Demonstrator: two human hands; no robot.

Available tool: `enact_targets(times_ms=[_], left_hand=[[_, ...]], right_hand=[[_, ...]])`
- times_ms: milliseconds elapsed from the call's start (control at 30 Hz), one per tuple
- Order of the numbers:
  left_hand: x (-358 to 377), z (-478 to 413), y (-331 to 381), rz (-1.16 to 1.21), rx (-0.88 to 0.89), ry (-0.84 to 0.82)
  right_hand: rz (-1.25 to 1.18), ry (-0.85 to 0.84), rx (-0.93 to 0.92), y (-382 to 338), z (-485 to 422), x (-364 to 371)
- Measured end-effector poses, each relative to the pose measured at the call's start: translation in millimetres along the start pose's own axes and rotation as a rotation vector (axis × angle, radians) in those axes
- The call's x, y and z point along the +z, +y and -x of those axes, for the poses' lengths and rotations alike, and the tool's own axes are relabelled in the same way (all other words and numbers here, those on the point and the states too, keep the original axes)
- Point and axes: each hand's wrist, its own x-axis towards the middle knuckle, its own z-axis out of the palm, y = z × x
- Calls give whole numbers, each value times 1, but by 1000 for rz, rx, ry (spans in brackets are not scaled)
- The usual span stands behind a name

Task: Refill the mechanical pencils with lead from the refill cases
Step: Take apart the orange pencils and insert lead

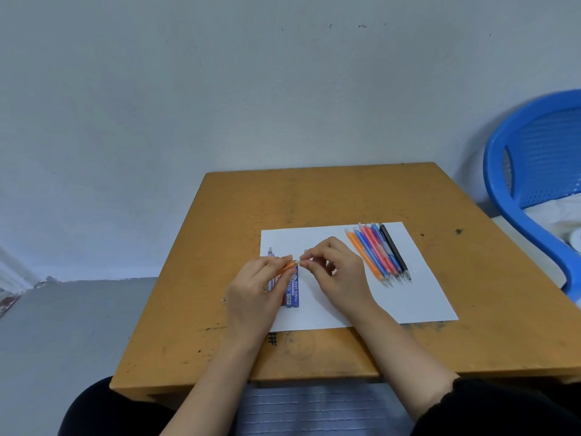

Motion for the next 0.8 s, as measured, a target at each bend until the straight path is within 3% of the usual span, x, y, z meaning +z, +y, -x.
enact_targets(times_ms=[167,300,467,533,800], left_hand=[[0,0,-1,0,-92,5],[-1,-1,1,-1,-105,0],[-1,0,0,-1,-141,-14],[-1,0,0,-6,-142,-16],[0,0,-2,26,-135,33]], right_hand=[[-43,-44,15,0,1,0],[-24,41,92,1,-3,1],[89,-45,469,16,-18,3],[144,-91,537,20,-23,6],[284,-149,514,20,-25,11]])
